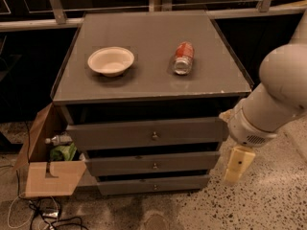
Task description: Open top drawer
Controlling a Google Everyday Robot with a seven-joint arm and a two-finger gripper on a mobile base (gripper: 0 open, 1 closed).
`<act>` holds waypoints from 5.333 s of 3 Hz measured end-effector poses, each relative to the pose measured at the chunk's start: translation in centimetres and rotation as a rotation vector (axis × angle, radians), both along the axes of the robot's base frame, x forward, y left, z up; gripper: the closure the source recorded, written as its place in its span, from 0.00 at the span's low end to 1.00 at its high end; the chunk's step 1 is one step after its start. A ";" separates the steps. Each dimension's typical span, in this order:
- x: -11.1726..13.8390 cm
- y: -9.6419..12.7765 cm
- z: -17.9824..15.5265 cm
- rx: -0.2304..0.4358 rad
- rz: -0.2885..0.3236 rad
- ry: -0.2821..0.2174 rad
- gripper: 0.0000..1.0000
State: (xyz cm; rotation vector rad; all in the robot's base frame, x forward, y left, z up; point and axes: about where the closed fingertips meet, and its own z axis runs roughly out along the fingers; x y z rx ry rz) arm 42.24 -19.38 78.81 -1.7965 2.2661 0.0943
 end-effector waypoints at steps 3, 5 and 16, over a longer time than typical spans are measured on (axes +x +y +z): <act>8.1 -1.6 -10.7 0.001 -0.032 0.048 0.00; 12.8 -1.2 -9.5 0.029 -0.004 -0.020 0.00; 0.9 8.0 -9.8 0.084 0.005 -0.066 0.00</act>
Offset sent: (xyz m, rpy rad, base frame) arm 0.0914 -0.0206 -0.1286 0.0032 0.0602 -0.0415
